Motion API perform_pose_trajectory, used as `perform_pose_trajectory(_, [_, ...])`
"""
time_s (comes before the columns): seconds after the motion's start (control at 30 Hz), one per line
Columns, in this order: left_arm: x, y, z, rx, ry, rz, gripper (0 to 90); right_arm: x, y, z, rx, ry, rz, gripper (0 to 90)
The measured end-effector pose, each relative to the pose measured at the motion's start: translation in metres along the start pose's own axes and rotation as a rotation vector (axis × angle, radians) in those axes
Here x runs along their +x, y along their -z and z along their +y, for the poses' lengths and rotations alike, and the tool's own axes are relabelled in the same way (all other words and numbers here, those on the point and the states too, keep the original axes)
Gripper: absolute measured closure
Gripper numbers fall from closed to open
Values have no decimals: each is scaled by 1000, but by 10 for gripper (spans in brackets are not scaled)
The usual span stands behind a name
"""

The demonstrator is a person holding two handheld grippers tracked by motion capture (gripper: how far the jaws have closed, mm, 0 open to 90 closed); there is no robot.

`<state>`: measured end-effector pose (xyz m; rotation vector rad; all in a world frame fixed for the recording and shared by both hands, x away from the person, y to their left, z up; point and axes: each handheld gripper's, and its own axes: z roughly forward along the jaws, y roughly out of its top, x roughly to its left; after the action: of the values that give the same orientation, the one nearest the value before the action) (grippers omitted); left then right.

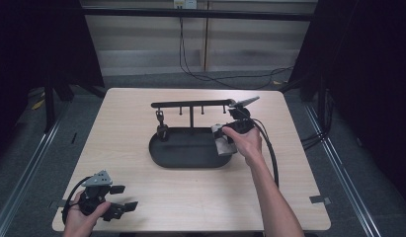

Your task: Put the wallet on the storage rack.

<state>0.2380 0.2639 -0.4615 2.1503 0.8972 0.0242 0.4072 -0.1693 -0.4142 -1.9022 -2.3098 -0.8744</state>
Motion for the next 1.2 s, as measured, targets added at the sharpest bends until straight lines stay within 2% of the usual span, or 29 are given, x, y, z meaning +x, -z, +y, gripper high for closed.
perform_pose_trajectory(0.47, [1,2,0,-10,7,7,191,-4,-21,-2,-14,-50,14,352])
perform_pose_trajectory(0.57, [2,2,-1,-11,10,8,191,-6,-24,-4,-20,-68,38,351])
perform_pose_trajectory(0.63, [2,2,-1,-10,10,7,191,-7,-25,-6,-23,-63,19,351])
perform_pose_trajectory(0.87, [2,2,0,-9,7,7,192,-12,-34,-11,-30,-85,34,353])
perform_pose_trajectory(1.2, [2,2,-1,-9,7,7,191,-11,-50,-11,-34,-85,41,357])
